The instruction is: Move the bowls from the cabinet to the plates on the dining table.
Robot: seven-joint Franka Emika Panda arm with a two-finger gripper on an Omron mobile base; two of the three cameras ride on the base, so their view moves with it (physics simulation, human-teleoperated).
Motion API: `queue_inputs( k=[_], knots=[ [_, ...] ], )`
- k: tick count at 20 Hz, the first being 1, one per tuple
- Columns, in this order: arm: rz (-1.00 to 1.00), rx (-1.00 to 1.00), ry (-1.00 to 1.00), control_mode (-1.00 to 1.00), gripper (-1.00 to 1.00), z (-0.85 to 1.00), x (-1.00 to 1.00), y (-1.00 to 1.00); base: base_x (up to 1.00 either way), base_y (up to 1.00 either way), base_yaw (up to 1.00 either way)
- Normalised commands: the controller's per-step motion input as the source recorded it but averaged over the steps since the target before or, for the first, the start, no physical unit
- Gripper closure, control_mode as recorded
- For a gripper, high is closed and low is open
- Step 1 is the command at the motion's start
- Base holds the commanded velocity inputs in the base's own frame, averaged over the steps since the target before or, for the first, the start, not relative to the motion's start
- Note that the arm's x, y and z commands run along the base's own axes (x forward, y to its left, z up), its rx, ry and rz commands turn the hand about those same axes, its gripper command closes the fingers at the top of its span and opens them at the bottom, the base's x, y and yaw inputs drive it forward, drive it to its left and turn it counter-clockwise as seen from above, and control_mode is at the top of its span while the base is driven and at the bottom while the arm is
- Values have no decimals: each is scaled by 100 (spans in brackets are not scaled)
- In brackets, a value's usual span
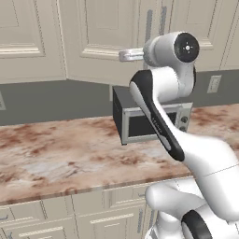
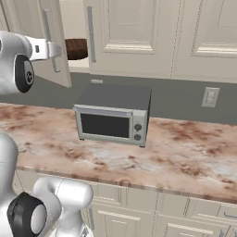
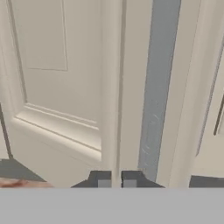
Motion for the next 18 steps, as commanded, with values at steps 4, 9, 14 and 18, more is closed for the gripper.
queue_inputs(
  k=[4,9,14,18],
  knots=[
    [3,0,-9,-100,100,0,-54,47,0,0,0],
    [2,0,-7,-100,100,0,-41,26,0,0,0],
    [-1,7,-2,-100,100,0,-25,-42,0,0,0],
    [-6,15,-9,-100,100,1,-45,-55,0,0,0]
  ],
)
